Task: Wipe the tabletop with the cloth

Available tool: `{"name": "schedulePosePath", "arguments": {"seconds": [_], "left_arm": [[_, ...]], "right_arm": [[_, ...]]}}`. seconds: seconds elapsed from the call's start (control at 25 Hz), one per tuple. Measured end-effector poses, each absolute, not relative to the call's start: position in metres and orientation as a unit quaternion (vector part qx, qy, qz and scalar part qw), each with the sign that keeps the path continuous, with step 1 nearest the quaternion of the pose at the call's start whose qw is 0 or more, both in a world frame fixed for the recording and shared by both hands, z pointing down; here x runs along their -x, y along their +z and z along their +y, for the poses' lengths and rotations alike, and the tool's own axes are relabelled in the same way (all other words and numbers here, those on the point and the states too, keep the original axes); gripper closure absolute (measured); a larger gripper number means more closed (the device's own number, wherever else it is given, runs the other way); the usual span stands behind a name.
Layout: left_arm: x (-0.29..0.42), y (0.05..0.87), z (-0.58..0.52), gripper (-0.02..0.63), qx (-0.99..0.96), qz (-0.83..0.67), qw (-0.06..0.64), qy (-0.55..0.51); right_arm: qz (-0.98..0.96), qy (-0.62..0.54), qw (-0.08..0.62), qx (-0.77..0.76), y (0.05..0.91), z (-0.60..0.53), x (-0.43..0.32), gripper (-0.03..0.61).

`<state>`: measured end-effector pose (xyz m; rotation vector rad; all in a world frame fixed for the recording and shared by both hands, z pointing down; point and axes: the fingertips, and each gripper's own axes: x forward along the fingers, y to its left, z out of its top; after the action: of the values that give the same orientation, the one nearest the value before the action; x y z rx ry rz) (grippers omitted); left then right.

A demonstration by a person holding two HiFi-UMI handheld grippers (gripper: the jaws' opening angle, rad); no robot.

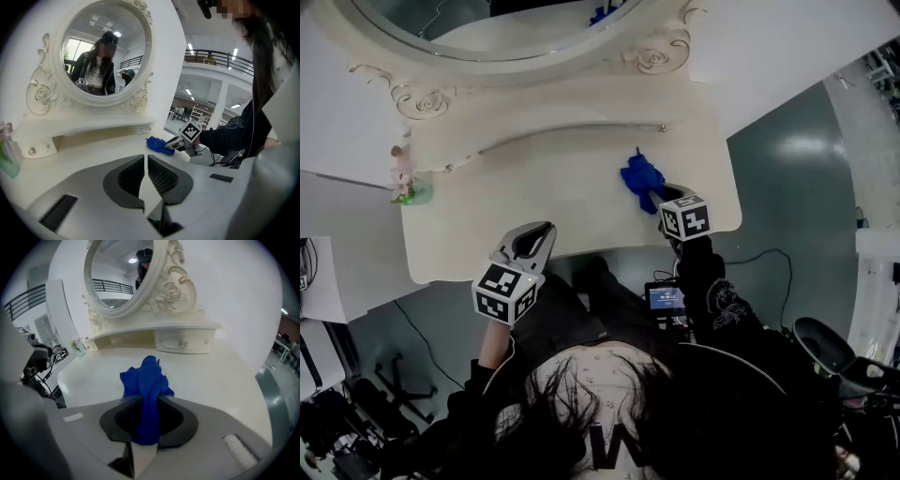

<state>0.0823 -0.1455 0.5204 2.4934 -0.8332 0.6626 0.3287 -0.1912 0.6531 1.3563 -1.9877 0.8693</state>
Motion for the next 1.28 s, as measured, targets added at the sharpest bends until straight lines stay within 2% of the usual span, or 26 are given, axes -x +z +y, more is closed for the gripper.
{"name": "schedulePosePath", "arguments": {"seconds": [0.28,0.6,0.96,1.28], "left_arm": [[-0.134,0.521,-0.134,0.612,-0.900,-0.290,0.208,0.251],[-0.117,0.521,-0.123,0.611,-0.881,-0.330,0.211,0.264],[-0.080,0.517,-0.106,0.611,-0.860,-0.376,0.218,0.266],[-0.048,0.511,-0.094,0.612,-0.863,-0.379,0.219,0.253]], "right_arm": [[-0.694,0.344,0.257,-0.578,0.657,-0.166,-0.453,0.489],[-0.658,0.344,0.233,-0.628,0.659,-0.143,-0.526,0.489],[-0.637,0.337,0.213,-0.660,0.658,-0.139,-0.544,0.489],[-0.619,0.306,0.246,-0.680,0.626,-0.144,-0.524,0.489]]}}
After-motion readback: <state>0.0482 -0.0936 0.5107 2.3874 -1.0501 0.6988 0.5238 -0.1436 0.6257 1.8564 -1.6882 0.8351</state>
